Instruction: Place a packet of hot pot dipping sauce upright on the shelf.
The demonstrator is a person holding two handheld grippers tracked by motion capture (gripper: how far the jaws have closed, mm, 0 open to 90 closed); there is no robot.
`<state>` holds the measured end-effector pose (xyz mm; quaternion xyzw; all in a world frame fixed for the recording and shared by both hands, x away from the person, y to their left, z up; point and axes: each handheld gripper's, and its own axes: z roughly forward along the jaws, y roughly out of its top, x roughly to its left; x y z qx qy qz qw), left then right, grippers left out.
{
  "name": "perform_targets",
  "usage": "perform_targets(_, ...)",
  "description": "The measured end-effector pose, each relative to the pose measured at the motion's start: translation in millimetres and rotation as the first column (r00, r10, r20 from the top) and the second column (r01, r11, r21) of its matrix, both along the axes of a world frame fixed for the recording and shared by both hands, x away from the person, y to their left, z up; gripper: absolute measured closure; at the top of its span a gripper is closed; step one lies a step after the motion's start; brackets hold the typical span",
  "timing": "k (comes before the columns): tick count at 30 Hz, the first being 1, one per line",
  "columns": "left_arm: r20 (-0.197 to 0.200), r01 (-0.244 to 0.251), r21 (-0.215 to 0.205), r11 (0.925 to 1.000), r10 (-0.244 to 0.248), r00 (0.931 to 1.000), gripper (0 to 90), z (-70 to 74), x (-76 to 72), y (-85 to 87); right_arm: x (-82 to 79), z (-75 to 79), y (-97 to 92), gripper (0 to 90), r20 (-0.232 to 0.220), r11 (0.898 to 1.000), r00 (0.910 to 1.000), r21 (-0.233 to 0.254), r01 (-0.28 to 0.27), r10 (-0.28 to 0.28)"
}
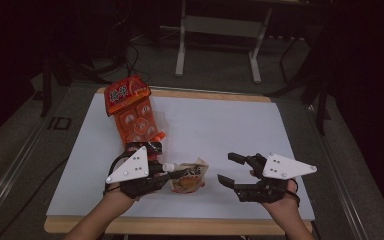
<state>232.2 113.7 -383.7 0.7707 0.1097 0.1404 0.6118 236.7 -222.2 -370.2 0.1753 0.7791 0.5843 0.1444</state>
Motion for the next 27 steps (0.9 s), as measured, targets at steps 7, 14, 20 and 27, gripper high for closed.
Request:
perform_targets(7,0.012,-0.018,0.013,0.9997,0.018,0.9998,88.8,7.5,3.5,13.2,6.4,-9.4,-5.6,14.7,-0.008,0.999,0.9994,0.019,0.035,-0.035)
perform_targets(14,0.015,-0.047,0.011,0.9988,0.047,0.9988,88.8,10.6,9.0,31.8,7.9,-16.4,-5.4,12.8,-0.017,1.0,0.9997,0.009,0.017,-0.017)
perform_targets(20,0.016,-0.061,0.008,0.9981,0.061,0.998,88.7,9.8,13.7,48.1,8.5,-17.3,-8.7,12.3,-0.016,1.0,0.9996,0.006,0.021,-0.021)
perform_targets(27,0.038,-0.076,0.011,0.997,0.076,0.9964,88.6,5.8,21.6,68.5,13.4,-21.2,-18.4,13.1,-0.035,0.999,0.9986,0.024,0.039,-0.038)
